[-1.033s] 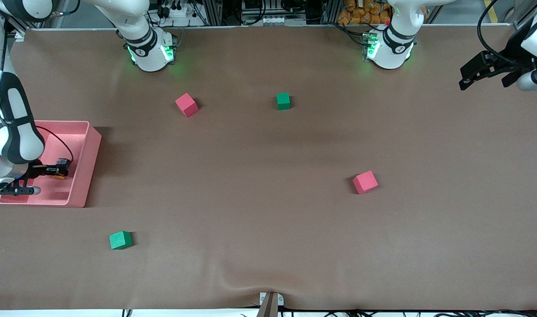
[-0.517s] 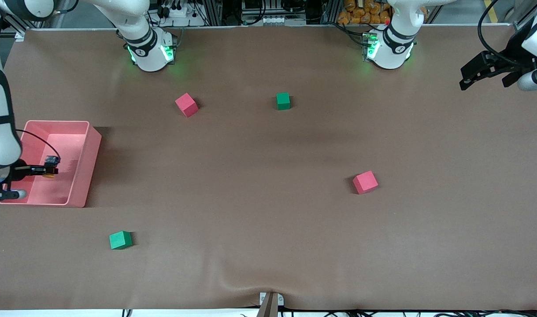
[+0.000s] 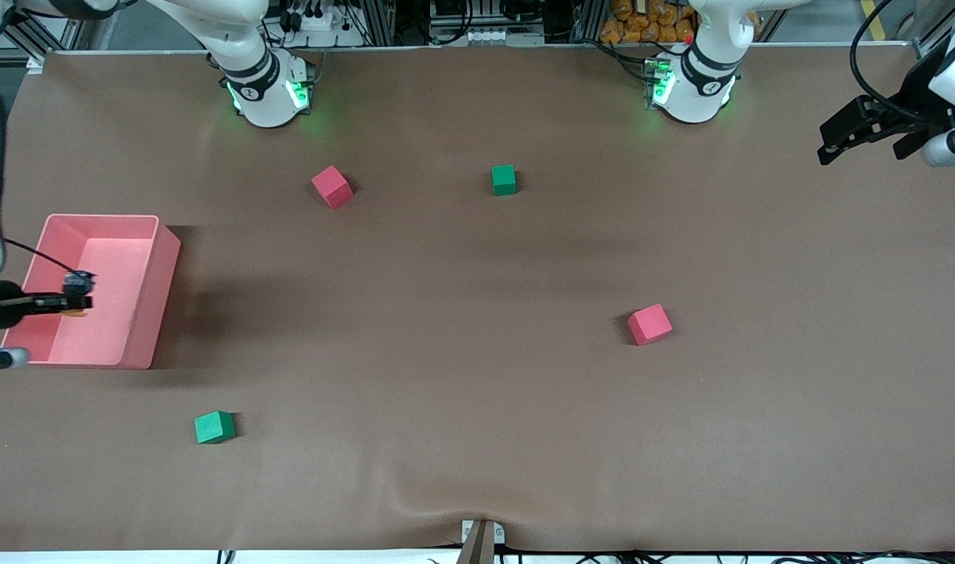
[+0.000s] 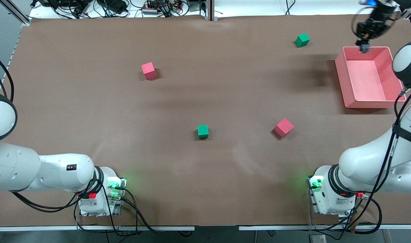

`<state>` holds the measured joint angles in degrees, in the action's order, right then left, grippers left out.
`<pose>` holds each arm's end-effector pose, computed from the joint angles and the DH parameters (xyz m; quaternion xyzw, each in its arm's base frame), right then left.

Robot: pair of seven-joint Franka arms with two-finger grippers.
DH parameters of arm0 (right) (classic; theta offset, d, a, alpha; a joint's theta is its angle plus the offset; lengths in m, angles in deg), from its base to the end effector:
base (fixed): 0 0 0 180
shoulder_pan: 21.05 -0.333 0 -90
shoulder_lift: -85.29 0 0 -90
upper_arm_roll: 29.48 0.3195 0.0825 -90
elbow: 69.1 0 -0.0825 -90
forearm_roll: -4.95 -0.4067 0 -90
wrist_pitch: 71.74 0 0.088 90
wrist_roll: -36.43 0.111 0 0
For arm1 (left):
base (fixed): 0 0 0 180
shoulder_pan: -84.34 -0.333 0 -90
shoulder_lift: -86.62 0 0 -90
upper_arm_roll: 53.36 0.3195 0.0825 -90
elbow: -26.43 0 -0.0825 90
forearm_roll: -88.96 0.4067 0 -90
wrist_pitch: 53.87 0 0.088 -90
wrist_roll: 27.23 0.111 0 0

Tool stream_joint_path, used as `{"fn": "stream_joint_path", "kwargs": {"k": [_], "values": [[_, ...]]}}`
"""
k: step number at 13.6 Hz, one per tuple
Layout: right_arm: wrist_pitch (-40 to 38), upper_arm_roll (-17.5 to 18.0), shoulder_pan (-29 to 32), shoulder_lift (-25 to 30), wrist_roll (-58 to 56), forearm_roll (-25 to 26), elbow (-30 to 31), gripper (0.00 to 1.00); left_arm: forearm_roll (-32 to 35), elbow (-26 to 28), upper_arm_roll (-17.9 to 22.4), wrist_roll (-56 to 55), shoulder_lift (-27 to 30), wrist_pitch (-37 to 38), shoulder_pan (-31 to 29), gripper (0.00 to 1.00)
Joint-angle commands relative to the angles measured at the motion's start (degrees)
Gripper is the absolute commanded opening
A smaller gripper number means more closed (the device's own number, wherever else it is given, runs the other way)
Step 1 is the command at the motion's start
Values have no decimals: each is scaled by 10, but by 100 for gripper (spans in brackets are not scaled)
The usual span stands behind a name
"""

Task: Place and upright button with both arms
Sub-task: 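Lift the button out of the tray with the right gripper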

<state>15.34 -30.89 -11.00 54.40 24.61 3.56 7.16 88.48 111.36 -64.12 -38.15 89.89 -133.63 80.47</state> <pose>0.6797 -0.1317 0.3894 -0.9847 -0.0022 0.1695 0.0405 0.5347 -0.0693 0.6829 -0.9993 -0.0347 0.0167 0.0038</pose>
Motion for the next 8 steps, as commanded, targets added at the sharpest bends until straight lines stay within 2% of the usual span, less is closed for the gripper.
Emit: {"fn": "stream_joint_path", "kwargs": {"k": [1,3,6,8], "values": [[-23,-5,-98,6,123,-43,-2,0,-3,0,-1,10,-5,-5,-6,100],[-9,-7,-172,-7,211,-88,-13,0,-2,-3,-1,9,-6,-7,-5,100],[88,-7,-278,-33,289,-99,-13,0,-5,-3,-1,9,-6,-19,-4,100],[164,-7,-333,-61,306,-154,-9,0,-5,-3,-1,10,-5,-19,-5,100]]}}
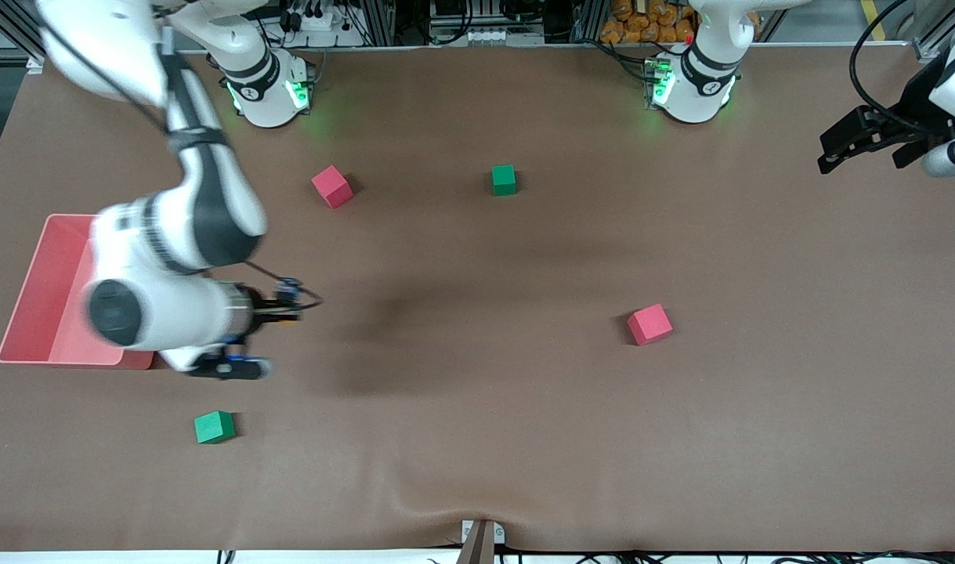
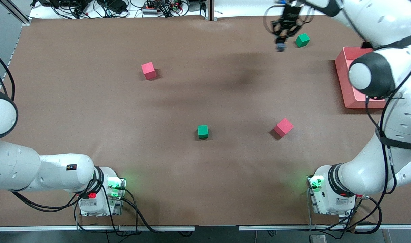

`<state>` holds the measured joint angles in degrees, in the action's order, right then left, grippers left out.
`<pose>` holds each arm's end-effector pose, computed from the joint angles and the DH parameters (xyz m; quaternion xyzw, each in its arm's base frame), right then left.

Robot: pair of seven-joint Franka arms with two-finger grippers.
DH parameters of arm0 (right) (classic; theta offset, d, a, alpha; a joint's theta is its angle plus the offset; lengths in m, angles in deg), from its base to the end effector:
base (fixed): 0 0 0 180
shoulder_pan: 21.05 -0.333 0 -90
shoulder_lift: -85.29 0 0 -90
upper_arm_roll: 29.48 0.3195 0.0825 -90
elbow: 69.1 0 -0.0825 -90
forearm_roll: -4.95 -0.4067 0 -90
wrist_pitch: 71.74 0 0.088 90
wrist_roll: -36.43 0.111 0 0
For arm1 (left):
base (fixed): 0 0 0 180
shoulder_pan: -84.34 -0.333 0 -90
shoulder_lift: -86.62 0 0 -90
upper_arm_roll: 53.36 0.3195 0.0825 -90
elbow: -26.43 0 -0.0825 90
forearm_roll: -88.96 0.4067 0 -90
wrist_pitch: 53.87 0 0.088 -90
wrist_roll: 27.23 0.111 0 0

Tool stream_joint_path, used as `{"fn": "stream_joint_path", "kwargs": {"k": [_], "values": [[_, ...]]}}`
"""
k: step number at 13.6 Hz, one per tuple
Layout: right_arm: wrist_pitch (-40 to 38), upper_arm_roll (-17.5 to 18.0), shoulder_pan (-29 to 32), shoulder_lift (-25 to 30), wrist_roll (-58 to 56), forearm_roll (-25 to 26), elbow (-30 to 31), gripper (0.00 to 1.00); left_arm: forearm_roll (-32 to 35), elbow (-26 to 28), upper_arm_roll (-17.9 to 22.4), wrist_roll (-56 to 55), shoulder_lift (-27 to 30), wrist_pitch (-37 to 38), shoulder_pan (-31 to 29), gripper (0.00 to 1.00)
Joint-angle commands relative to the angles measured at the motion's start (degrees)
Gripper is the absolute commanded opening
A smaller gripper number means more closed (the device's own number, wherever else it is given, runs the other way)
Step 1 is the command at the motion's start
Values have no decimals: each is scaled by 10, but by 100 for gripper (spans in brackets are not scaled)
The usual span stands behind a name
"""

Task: Place and upright button with both arms
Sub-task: 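Lift the button out of the tray with the right gripper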

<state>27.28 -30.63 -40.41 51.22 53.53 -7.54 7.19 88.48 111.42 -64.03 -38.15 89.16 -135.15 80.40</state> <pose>0.6789 0.2482 0.3631 -0.9900 0.0168 0.1237 0.0650 0.5424 -0.0678 0.6779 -0.9993 -0.0361 0.0105 0.0016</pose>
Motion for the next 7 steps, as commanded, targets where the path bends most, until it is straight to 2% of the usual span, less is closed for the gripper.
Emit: {"fn": "stream_joint_path", "kwargs": {"k": [1,7], "values": [[85,-11,-67,-48,34,-63,-9,0,-7,-4,-1,10,4,-4,-5,100],[284,-11,-177,-163,100,-60,-10,0,-6,-4,4,11,7,-4,-6,100]]}}
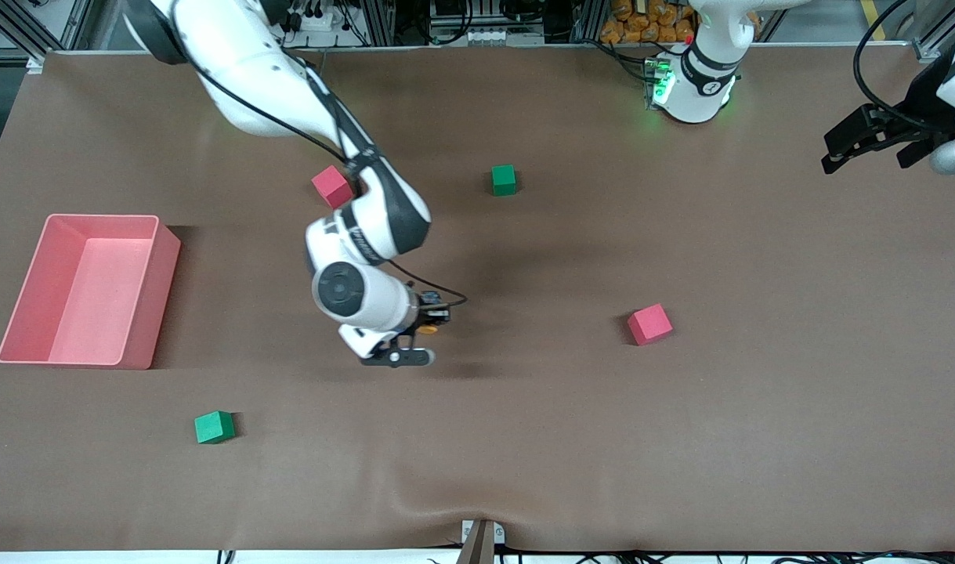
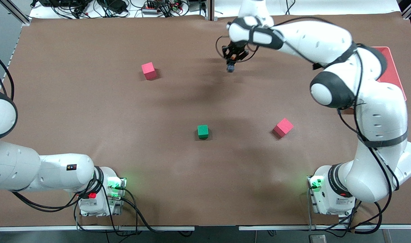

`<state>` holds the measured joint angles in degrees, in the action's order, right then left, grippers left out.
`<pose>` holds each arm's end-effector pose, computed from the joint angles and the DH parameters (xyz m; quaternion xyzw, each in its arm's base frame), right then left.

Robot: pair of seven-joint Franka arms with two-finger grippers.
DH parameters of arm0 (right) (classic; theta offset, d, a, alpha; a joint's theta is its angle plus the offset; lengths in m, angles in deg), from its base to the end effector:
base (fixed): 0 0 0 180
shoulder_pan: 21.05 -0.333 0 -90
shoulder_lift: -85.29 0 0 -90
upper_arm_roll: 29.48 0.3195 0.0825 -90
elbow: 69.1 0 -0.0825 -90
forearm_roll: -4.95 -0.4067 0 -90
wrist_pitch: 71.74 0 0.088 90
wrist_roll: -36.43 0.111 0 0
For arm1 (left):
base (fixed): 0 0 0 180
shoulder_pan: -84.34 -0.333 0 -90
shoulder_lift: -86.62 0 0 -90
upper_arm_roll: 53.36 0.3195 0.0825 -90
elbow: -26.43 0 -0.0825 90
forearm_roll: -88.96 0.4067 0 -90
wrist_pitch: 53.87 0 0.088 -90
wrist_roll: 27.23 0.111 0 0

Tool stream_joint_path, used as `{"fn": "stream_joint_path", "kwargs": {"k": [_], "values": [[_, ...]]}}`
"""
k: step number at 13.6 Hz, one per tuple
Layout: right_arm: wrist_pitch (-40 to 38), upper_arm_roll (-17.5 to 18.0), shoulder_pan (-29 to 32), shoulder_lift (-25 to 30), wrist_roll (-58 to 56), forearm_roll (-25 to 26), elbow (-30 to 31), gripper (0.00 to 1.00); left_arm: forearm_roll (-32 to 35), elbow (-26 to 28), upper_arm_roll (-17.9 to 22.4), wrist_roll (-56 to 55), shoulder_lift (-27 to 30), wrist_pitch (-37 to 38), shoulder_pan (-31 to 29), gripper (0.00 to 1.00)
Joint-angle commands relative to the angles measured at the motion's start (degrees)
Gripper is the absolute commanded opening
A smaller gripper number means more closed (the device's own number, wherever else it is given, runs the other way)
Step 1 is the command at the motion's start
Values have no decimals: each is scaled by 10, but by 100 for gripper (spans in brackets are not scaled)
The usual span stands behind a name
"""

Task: Place and upright button with both arms
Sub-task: 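Lift the button out of the tray with the right gripper, then set the button down on the table and open the right gripper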

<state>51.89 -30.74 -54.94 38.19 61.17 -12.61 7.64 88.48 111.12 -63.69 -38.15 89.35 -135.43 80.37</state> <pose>0.6332 0.4253 0.2224 -0.9928 0.0130 0.0584 0.1037 0.5421 -0.0643 0.6826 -0.9992 -0.0393 0.0038 0.0007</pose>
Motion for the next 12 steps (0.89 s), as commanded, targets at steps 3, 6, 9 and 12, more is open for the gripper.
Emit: {"fn": "stream_joint_path", "kwargs": {"k": [3,6,9,12], "values": [[92,-12,-71,-69,42,-8,-19,0,-8,-2,0,11,6,-1,-16,100],[94,-12,-77,-71,58,-8,-19,45,-9,1,0,12,6,0,-38,100],[87,-15,-77,-62,59,12,-20,100,-9,2,0,12,7,3,-38,100],[26,-15,-72,-24,68,4,-27,100,-9,2,0,13,6,8,-37,100]]}}
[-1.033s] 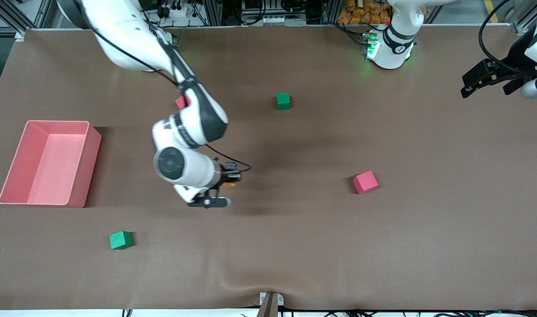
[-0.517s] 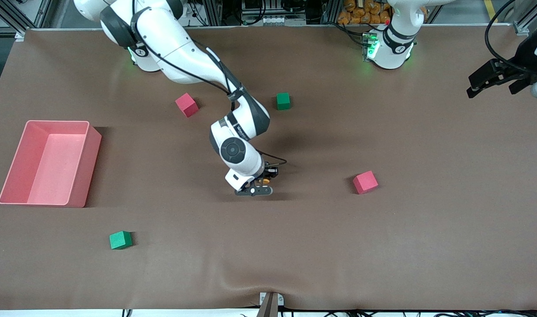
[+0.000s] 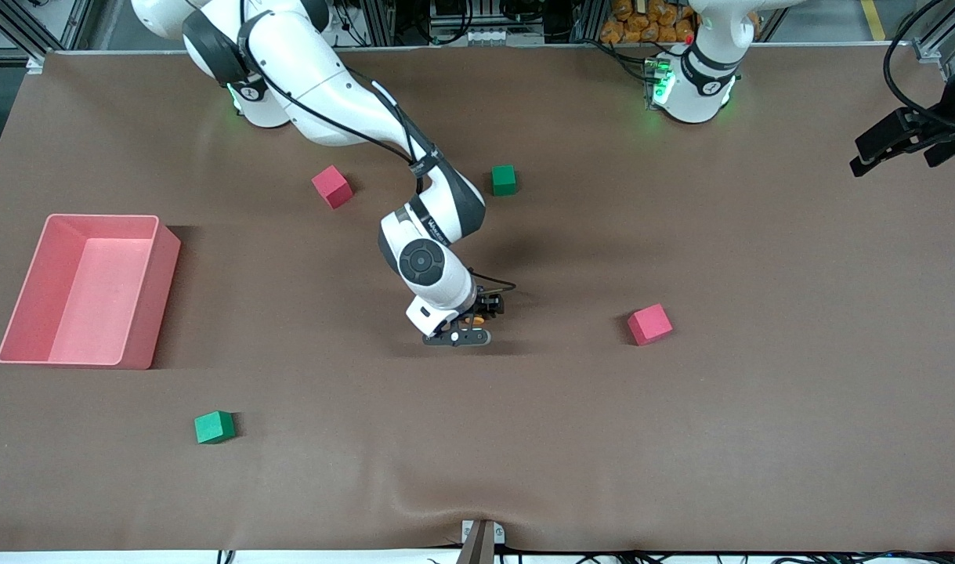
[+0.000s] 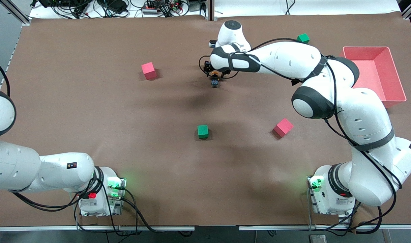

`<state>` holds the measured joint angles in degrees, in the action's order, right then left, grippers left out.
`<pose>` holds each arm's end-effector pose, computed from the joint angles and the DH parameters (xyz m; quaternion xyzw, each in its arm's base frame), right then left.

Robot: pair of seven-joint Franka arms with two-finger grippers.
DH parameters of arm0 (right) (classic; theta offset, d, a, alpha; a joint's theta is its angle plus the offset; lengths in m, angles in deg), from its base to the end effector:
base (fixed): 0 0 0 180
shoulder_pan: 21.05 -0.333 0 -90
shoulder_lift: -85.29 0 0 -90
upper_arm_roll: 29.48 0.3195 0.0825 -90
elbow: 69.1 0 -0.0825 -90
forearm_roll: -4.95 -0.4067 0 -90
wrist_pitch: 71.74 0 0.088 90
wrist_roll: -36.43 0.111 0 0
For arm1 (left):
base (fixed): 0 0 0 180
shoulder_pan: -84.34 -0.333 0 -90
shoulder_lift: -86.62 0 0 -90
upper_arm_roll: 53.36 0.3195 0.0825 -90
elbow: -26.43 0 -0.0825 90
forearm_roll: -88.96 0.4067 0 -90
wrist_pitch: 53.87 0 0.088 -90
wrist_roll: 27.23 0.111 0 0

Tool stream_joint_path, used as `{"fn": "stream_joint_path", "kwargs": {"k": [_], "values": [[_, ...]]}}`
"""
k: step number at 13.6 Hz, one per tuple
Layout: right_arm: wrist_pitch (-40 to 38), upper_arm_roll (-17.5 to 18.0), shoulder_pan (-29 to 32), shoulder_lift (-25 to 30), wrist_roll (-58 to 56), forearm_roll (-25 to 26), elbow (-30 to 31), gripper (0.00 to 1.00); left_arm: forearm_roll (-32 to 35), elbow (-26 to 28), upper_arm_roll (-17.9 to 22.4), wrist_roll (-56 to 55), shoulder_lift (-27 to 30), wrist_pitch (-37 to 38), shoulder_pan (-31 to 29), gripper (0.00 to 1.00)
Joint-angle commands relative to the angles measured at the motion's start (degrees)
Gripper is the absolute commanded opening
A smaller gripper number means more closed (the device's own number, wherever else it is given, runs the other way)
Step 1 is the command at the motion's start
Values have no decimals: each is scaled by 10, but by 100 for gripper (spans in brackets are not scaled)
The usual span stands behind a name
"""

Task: Place and upright button with both arms
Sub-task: 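Set the button down on the table and open the right gripper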

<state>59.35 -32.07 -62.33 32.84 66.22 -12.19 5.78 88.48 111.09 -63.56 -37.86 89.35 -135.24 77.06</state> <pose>0.5933 0.4953 0.1774 -0.9946 0.0077 0.0275 0.0999 0.5445 -0.0317 0.6826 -0.9978 -0.0667 0.0052 0.0007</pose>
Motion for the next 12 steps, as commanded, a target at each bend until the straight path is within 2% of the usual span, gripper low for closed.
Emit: {"fn": "stream_joint_path", "kwargs": {"k": [1,3,5,8,10,12], "values": [[-91,-3,4,41,38,0,-33,100,-11,5,-4,9,3,6,-2,100],[-188,-3,30,45,65,7,-110,100,-45,8,-11,-4,-16,6,7,100],[-271,-23,73,66,58,5,-169,100,-69,4,-41,-44,-59,0,27,100],[-338,-26,164,131,55,5,-171,100,-68,0,-60,-65,-122,-10,83,100],[-377,-30,210,172,43,9,-170,100,-69,-18,-60,-93,-166,-56,141,100],[-431,-28,263,192,-36,22,-170,100,-66,-53,-59,-147,-224,-74,201,100]]}}
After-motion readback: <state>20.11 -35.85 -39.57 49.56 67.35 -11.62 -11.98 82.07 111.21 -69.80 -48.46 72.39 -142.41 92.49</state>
